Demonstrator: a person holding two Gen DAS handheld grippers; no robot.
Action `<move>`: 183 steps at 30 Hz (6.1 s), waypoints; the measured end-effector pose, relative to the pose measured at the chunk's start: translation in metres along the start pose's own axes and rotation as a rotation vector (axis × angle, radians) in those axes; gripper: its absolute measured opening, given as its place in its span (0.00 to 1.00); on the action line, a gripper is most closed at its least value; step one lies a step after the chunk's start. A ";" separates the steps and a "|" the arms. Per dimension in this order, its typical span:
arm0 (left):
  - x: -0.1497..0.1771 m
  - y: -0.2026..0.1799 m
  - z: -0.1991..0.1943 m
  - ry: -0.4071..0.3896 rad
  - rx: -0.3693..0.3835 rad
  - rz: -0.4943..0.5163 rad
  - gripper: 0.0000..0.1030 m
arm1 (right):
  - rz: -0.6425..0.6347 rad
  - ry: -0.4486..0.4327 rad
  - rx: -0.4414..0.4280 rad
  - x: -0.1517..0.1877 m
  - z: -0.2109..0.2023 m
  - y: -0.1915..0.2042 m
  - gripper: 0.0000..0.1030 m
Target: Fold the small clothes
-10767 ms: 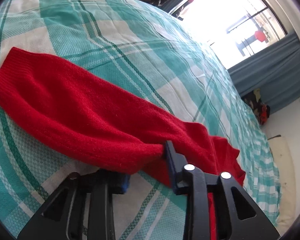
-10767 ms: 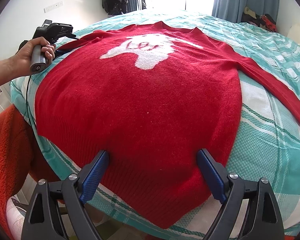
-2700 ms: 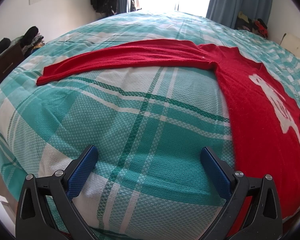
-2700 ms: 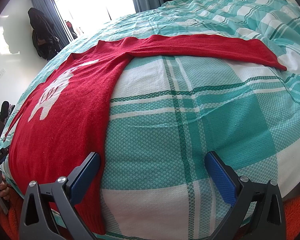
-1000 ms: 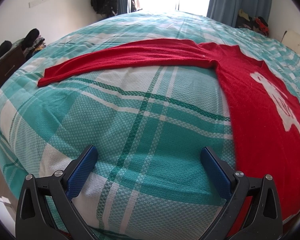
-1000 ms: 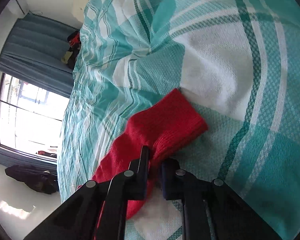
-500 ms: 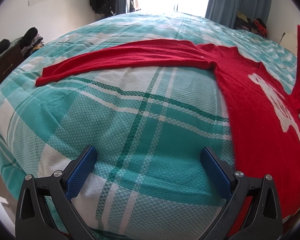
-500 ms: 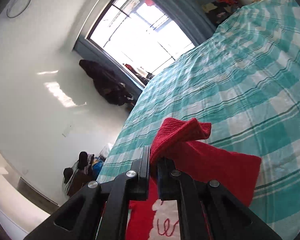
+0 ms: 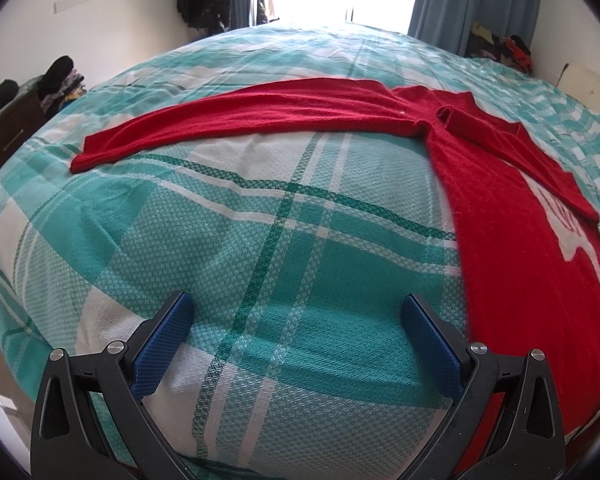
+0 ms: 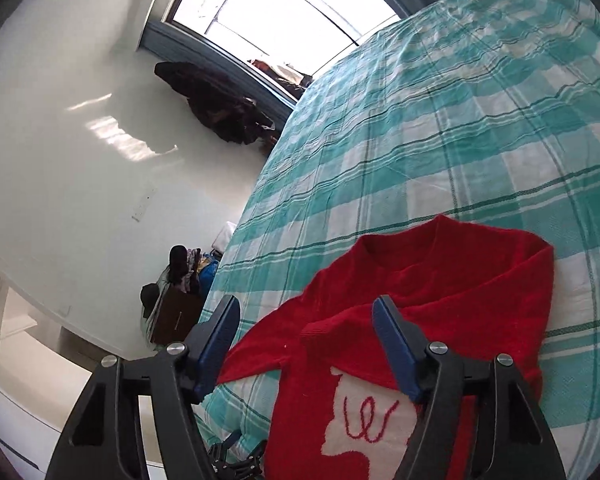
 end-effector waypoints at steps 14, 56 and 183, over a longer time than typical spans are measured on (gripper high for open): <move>0.002 -0.002 0.000 -0.001 -0.013 0.009 0.99 | 0.123 -0.115 0.400 0.038 -0.028 -0.167 0.57; 0.002 -0.005 0.000 -0.004 -0.039 0.018 0.99 | -0.328 -0.234 0.646 0.233 -0.066 -0.132 0.78; 0.039 0.103 -0.046 0.030 0.268 -0.463 0.64 | 0.199 0.133 0.300 0.026 0.077 -0.135 0.04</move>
Point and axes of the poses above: each gripper's, at about its wrist camera, not at the fingertips, and z roughly the way its jaws point, y to its left, x to its underside, the point moved 1 cm from there along z, roughly the way its jaws point, and after that the axes turned 14 degrees about z, right-handed, at the moved point
